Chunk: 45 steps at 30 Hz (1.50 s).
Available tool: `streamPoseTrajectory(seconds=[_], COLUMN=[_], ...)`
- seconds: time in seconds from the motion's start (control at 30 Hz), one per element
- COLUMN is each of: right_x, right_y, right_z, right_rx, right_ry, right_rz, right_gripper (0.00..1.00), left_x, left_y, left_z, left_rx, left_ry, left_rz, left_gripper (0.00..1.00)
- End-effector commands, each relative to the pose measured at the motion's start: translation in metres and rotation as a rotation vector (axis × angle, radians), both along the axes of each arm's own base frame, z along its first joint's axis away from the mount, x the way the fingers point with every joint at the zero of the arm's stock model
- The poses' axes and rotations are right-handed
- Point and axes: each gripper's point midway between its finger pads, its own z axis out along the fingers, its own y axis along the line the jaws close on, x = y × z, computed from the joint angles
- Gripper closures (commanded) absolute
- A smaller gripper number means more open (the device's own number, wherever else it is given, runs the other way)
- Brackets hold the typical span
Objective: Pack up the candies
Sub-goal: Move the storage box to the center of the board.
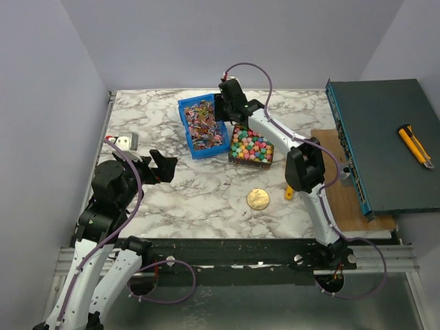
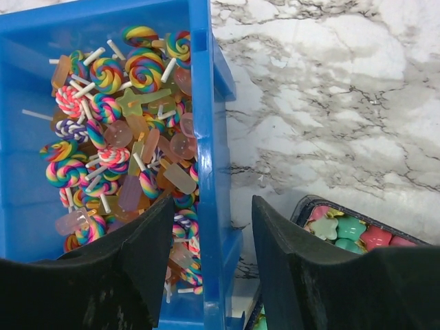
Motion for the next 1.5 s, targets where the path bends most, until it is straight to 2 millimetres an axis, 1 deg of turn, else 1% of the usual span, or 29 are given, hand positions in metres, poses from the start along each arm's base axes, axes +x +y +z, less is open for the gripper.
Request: streamPoseTrajectory(seconds=[0.0, 0.13, 0.2, 0.33, 0.4, 0.6, 0.9, 1.03, 1.17, 1.37, 1.47], right_x=[-0.001, -0.003, -0.004, -0.009, -0.012, -0.028, -0.064, -0.081, -0.096, -0.113, -0.116], right_y=[0.004, 0.005, 0.005, 0.005, 0.005, 0.004, 0.01, 0.015, 0.022, 0.035, 0.04], right_z=[-0.015, -0.022, -0.022, -0.023, -0.022, -0.019, -0.016, -0.018, -0.014, -0.015, -0.014], right_rx=[-0.005, -0.006, -0.005, 0.003, 0.01, 0.036, 0.051, 0.053, 0.085, 0.124, 0.147], right_ry=[0.039, 0.056, 0.058, 0.068, 0.075, 0.08, 0.091, 0.101, 0.111, 0.128, 0.125], right_rz=[0.019, 0.024, 0.026, 0.035, 0.041, 0.068, 0.14, 0.152, 0.159, 0.125, 0.092], right_gripper=[0.5, 0.62, 0.71, 0.91, 0.99, 0.99, 0.99, 0.99, 0.99, 0.99, 0.99], left_x=[0.0, 0.001, 0.001, 0.002, 0.002, 0.001, 0.001, 0.001, 0.001, 0.001, 0.001], left_y=[-0.005, -0.005, -0.005, -0.005, -0.006, -0.008, -0.009, -0.01, -0.01, -0.012, -0.012], left_z=[0.002, 0.001, 0.0, 0.0, 0.0, -0.001, -0.001, -0.001, -0.002, -0.003, -0.002], left_rx=[-0.026, -0.029, -0.03, -0.03, -0.031, -0.033, -0.035, -0.035, -0.035, -0.038, -0.037], left_ry=[-0.004, 0.0, 0.004, 0.005, 0.004, 0.008, 0.008, 0.01, 0.012, 0.018, 0.016], left_rz=[-0.029, -0.031, -0.032, -0.034, -0.035, -0.047, -0.056, -0.058, -0.062, -0.07, -0.069], left_gripper=[0.01, 0.01, 0.01, 0.01, 0.01, 0.01, 0.01, 0.01, 0.01, 0.01, 0.01])
